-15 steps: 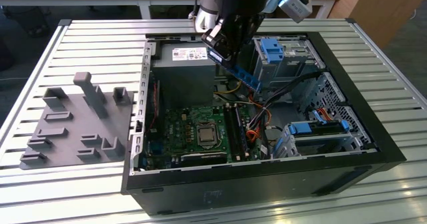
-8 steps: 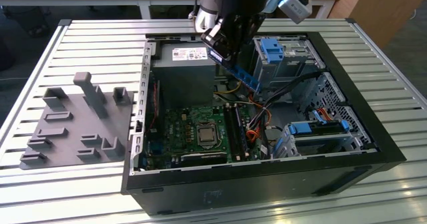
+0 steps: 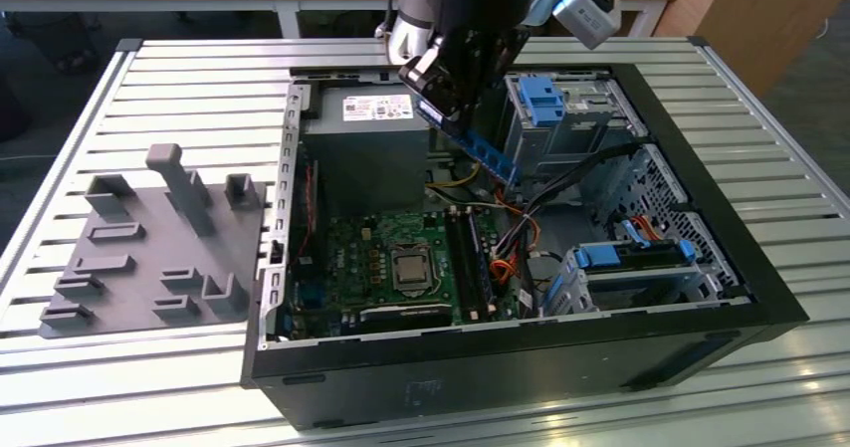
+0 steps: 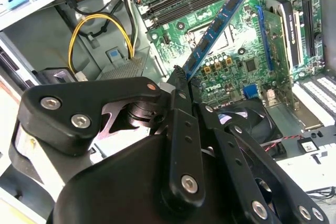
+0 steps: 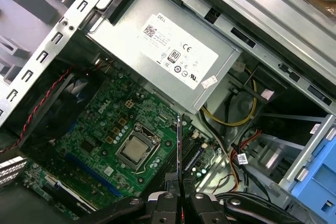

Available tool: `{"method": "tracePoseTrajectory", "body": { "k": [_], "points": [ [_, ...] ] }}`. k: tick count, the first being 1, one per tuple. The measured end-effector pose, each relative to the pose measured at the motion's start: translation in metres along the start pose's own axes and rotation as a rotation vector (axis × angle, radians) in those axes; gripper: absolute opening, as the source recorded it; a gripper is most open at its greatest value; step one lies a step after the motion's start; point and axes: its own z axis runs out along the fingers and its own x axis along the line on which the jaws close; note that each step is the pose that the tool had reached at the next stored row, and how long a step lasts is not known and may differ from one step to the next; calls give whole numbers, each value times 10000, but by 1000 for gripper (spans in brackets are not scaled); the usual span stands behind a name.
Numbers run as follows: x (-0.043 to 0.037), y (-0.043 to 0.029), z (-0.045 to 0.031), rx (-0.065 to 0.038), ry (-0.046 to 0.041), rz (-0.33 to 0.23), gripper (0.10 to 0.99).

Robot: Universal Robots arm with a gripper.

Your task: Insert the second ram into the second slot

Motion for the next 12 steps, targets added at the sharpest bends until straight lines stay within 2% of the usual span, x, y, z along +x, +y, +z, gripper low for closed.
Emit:
{"method": "tracePoseTrajectory", "body": {
  "k": [12],
  "points": [
    [43,-60,-1,5,-2,118,137]
  ]
}}
